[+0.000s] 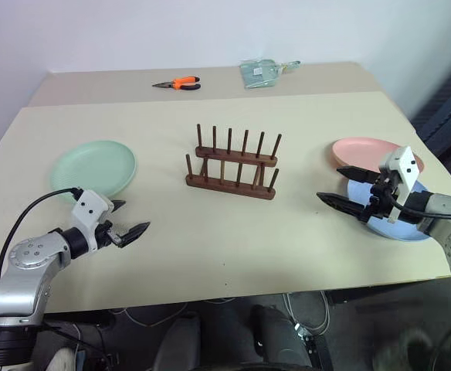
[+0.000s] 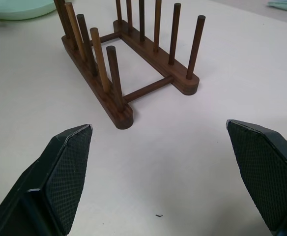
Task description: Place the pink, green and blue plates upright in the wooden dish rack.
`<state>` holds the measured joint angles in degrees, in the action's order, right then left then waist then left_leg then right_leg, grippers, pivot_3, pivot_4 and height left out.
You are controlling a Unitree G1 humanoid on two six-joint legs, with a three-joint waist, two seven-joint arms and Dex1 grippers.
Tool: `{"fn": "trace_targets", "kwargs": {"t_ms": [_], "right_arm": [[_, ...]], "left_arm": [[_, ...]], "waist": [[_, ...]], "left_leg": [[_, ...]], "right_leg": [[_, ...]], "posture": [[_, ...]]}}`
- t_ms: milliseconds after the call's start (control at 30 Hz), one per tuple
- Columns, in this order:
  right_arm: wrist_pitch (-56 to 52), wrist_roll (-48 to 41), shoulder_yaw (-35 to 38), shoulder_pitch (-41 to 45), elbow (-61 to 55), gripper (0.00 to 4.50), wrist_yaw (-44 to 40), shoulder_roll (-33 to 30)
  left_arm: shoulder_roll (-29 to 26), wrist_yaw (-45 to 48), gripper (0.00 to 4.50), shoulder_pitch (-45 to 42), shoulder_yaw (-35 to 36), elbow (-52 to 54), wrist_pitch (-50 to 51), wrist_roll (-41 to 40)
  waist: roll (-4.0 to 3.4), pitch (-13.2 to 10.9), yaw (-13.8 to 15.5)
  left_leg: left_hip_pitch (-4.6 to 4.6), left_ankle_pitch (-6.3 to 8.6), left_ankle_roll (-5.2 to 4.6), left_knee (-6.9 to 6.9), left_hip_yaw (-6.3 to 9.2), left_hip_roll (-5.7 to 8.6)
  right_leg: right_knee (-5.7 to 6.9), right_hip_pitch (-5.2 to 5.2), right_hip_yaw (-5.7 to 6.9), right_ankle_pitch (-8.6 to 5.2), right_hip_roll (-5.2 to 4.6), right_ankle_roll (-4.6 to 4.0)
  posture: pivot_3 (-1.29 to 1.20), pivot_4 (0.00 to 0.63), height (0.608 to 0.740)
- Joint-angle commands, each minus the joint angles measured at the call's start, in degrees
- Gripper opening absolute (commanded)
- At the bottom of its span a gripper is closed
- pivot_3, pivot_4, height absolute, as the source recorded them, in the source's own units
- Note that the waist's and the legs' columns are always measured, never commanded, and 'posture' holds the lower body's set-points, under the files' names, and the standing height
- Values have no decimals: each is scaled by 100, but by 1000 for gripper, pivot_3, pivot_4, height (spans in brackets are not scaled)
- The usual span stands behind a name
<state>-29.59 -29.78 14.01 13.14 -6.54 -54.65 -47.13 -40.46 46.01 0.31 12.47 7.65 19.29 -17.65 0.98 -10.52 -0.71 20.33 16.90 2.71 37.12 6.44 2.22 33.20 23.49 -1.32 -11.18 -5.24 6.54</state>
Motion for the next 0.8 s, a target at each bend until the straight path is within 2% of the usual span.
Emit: {"fn": "trace_targets", "kwargs": {"t_ms": [33, 300, 467, 633, 800], "right_arm": [[176, 60, -27, 251, 7, 4474, 16, 26], [310, 113, -307, 402, 21, 4474, -88, 129], [-151, -148, -419, 196, -284, 4474, -229, 88], [-490, -318, -416, -129, -1016, 4474, 99, 233], [-655, -439, -390, -678, -1818, 4474, 433, 374]], "left_arm": [[-25, -70, 4500, -66, 18, 226, -101, 34], [144, -249, 4500, -67, -189, 443, -45, 117], [86, 122, 4500, -772, -740, -108, -55, 253], [296, 729, 4500, -2529, -1522, -2173, -907, 814], [710, 1554, 4500, -4415, -2222, -4901, -2019, 1456]], "waist": [[0, 0, -1], [0, 0, 13], [0, 0, 36], [3, 1, 34], [11, 5, 28]], "left_leg": [[0, 0, 0, 0, 0, 0], [2, 0, 0, 1, 0, 1], [1, 0, 0, 2, 3, 1], [2, -1, 0, 7, 4, 2], [7, -1, 0, 6, 5, 5]], "right_leg": [[0, 1, 0, 0, 0, 0], [0, 0, 0, 1, -1, 0], [1, -2, 3, 1, 0, 0], [3, -2, 5, 3, 5, 0], [-4, -2, 6, 14, 4, 19]], "posture": [[0, 150, 740], [0, 150, 740], [0, 150, 740], [0, 150, 740], [0, 150, 740]]}}
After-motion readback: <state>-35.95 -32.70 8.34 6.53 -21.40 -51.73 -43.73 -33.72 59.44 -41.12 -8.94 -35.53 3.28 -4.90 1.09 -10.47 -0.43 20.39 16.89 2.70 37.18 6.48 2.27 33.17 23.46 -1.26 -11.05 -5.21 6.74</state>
